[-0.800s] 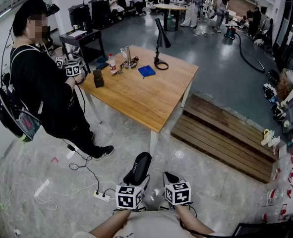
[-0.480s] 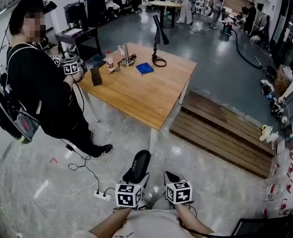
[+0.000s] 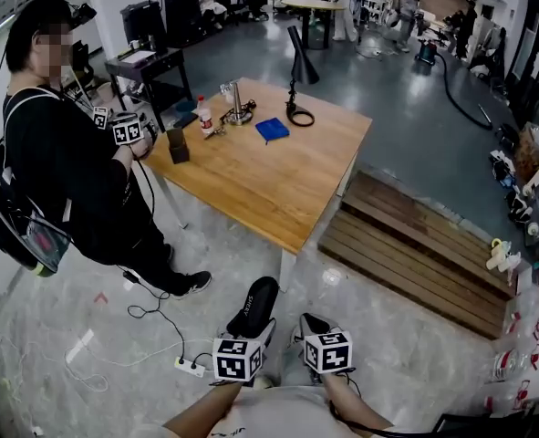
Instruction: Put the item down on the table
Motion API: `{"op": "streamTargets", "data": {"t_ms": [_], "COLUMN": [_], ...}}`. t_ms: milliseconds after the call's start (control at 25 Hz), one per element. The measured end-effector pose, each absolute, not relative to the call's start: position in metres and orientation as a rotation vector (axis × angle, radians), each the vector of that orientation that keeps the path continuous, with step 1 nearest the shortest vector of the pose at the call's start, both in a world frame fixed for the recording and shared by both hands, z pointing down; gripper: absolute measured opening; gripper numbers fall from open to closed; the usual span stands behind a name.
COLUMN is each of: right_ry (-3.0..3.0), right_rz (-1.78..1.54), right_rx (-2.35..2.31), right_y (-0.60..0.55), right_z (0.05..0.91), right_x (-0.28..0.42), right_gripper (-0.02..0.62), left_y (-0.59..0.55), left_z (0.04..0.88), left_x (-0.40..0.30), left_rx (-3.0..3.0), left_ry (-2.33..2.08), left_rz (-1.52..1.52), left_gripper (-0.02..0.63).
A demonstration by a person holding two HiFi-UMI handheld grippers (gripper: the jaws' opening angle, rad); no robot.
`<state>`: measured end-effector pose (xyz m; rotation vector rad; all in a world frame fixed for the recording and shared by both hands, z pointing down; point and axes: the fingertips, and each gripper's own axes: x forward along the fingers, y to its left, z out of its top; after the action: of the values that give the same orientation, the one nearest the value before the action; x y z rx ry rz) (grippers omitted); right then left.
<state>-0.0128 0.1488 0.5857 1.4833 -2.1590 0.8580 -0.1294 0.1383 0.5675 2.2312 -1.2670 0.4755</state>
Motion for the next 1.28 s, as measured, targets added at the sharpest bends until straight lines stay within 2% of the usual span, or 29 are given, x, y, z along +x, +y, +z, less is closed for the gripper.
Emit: {"op": "streamTargets", "data": {"t_ms": [600,1280], "right_ry": [-2.228,-2.217], "right_rz": [0.742,0.799], "right_rx": [1.312,1.303], "right_y": [-0.058,-0.121], "right_z": [0.568,0.571], "right_x": [0.053,0.049], "right_gripper": [0.003,0.003], "left_y": [-0.047,-0.119], "left_z": [0.555,0.549], "left_x": [-0.053,-0.052], "left_rx": [2.176,2.191], "left_ry": [-1.391,-1.378], "left_rz": [0.454,0.488], "left_gripper": [0.342,0.342]}}
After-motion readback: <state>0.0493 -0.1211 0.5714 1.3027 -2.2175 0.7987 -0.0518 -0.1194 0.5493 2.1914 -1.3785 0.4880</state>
